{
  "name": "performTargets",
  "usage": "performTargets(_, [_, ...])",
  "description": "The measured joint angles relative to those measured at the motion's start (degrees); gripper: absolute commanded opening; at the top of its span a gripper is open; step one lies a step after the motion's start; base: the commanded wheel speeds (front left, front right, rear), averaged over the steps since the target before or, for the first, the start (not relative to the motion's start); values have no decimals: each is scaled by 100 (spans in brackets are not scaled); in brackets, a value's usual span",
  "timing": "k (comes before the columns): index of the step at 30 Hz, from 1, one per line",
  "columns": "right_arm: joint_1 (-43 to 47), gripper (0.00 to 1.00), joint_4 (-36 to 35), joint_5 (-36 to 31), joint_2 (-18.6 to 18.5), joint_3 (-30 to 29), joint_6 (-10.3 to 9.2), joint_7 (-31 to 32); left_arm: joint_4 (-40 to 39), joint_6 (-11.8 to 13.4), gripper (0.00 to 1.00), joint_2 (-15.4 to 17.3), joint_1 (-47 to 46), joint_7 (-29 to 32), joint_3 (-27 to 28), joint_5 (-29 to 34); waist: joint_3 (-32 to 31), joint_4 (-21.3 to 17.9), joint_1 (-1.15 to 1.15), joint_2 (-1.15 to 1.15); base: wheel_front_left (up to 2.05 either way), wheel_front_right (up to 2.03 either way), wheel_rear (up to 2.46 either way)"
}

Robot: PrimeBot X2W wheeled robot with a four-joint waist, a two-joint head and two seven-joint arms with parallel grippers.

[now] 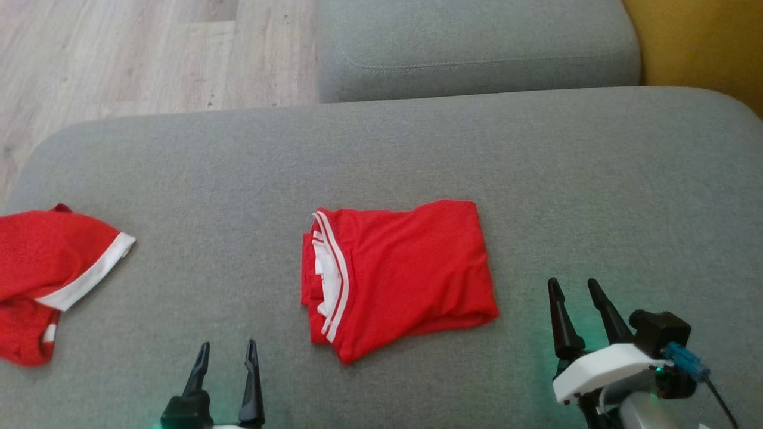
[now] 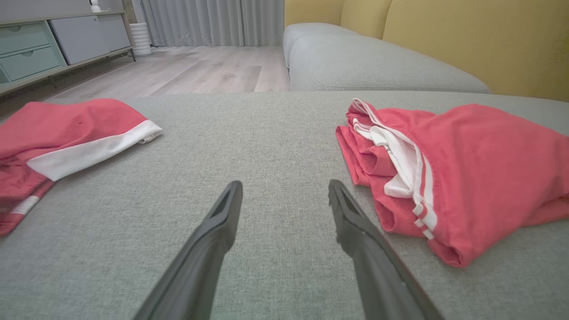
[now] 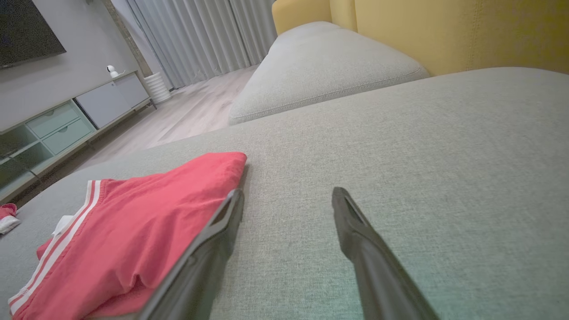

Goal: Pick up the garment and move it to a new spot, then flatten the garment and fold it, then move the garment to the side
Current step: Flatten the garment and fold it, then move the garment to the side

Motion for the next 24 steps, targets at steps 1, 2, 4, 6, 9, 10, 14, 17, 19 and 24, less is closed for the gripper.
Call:
performTargets(1, [-1, 100, 4, 1, 0, 11, 0, 0, 0, -1, 100, 0, -2, 0, -7, 0, 14, 21, 0, 0, 0, 0, 0])
performTargets(2, [-6, 100, 20, 26, 1, 30, 0, 0, -1, -1, 100, 0, -5, 0, -16, 0, 29, 41, 0, 0, 0, 0, 0])
performTargets(4, [-23, 100, 93, 94, 1, 83, 0, 0, -4, -4, 100, 0, -18, 0, -47, 0, 67, 90, 0, 0, 0, 0, 0])
performTargets(6, [-61, 100, 232, 189, 1, 216, 0, 0, -7, -10, 100, 1, -40, 0, -103, 0, 107, 152, 0, 0, 0, 0, 0])
performTargets(9, [-321, 100, 606, 432, 7, 428, 0, 0, -2, -57, 100, 3, -105, 0, -229, -2, 186, 274, 0, 0, 0, 0, 0])
performTargets(10, [-486, 100, 731, 447, 7, 468, 0, 0, -1, -58, 100, -1, -133, 0, -257, -29, 215, 325, 1, 0, 0, 0, 0])
performTargets(14, [-1253, 100, 1281, 447, 4, 534, 0, 0, 10, -59, 100, 4, -239, 0, -368, -60, 304, 602, 1, 0, 0, 0, 0])
performTargets(17, [-1579, 100, 1872, 455, 3, 545, 0, 0, 20, -62, 100, 0, -252, 0, -432, -84, 362, 832, 1, 0, 0, 0, 0])
performTargets(19, [-1641, 100, 2343, 579, 2, 567, 0, 15, 32, -62, 100, 3, -251, 0, -441, -156, 400, 988, 1, 0, 0, 0, 0])
performTargets(24, [-1861, 100, 3045, 709, -9, 633, 0, 24, 31, -62, 100, 4, -250, 0, -424, -148, 494, 1247, 0, 0, 0, 0, 0])
